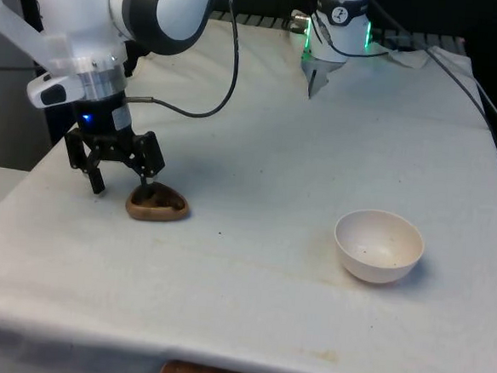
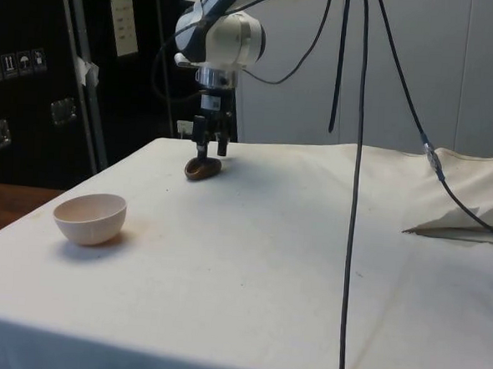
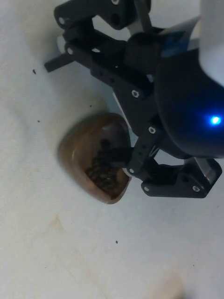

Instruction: Pour the coffee beans from the cup into the bowl.

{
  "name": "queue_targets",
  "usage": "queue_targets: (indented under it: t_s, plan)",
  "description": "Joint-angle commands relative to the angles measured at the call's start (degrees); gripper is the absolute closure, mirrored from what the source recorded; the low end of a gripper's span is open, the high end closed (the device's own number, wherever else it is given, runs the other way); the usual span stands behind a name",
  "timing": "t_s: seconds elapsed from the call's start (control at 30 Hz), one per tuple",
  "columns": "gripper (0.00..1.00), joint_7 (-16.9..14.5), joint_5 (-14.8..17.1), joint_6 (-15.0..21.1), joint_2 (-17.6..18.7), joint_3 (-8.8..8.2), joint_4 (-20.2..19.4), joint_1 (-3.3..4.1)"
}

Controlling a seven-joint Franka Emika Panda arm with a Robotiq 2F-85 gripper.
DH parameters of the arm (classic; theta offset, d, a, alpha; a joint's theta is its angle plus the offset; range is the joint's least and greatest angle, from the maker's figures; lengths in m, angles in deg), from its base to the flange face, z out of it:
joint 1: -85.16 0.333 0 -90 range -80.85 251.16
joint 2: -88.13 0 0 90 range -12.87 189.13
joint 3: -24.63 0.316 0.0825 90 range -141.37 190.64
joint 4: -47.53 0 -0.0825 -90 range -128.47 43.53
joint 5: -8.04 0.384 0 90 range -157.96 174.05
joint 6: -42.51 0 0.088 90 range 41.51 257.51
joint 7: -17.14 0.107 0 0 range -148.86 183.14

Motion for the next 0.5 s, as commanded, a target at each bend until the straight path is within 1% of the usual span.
queue_targets:
  t_s: [0.0,0.23,0.27,0.33,0.37,0.43,0.47]
  plan:
    - [0.0,0.2,-0.1,-0.1,0.1,-0.06,-0.1,0.0]
    - [0.0,0.3,-0.1,-0.1,0.1,-0.06,0.0,0.0]
    - [0.01,0.3,-0.1,-0.1,0.1,-0.06,0.0,0.0]
    - [0.11,0.3,-0.1,-0.1,0.1,-0.06,0.0,0.0]
    - [0.23,0.3,-0.1,-0.1,0.1,-0.06,0.0,0.0]
    - [0.34,0.4,-0.1,-0.1,0.1,-0.06,0.0,0.0]
    - [0.42,0.4,-0.1,-0.1,0.1,-0.06,0.0,0.0]
